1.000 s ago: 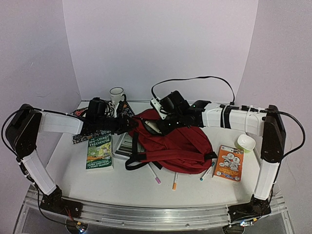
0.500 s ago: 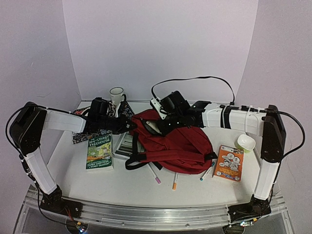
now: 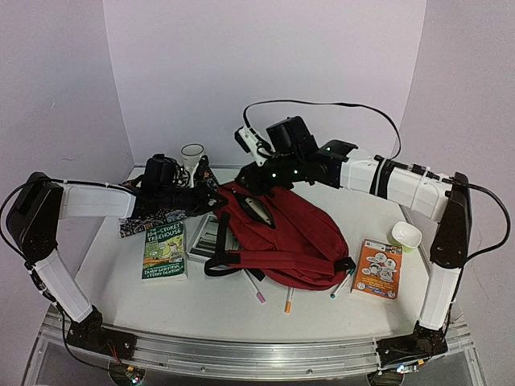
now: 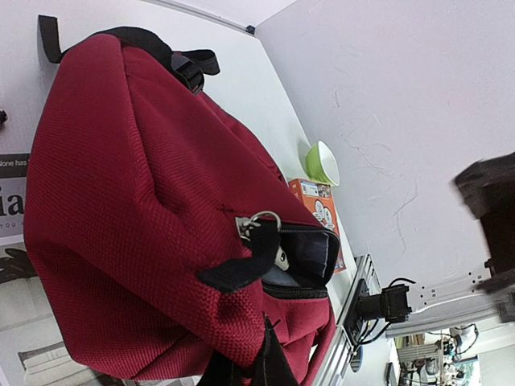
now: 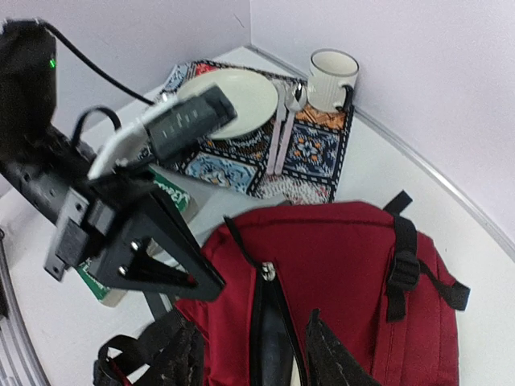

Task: Pack the student bag
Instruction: Pass from the right arm to the left, then grab the pocket on the back of the student bag.

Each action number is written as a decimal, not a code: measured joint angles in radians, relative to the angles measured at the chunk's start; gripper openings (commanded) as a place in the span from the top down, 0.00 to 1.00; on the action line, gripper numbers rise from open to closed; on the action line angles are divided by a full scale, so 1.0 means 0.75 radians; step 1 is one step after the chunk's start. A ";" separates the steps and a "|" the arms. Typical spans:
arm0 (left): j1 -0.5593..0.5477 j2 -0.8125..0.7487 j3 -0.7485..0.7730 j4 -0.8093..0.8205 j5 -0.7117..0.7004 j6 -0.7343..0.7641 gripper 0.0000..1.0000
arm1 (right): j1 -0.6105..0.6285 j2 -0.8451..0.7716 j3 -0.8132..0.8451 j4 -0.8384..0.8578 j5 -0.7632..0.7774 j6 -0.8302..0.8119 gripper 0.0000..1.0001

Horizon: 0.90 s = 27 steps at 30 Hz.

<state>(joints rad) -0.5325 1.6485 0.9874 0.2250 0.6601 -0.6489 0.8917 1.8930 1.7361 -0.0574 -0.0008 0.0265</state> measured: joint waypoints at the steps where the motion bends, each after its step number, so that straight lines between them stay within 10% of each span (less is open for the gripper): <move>1: -0.004 0.000 0.000 0.000 0.000 0.003 1.00 | 0.000 0.007 0.031 -0.003 -0.012 0.000 0.56; 16: -0.076 -0.001 0.011 0.001 -0.001 0.073 1.00 | -0.044 0.288 0.277 -0.115 -0.222 -0.044 0.61; 27: -0.087 -0.001 0.020 -0.011 -0.010 0.109 1.00 | -0.084 0.314 0.306 -0.128 -0.352 -0.042 0.83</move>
<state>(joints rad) -0.5976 1.6482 1.0023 0.2169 0.6529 -0.5675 0.8288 2.1284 1.9656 -0.1535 -0.2651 -0.0048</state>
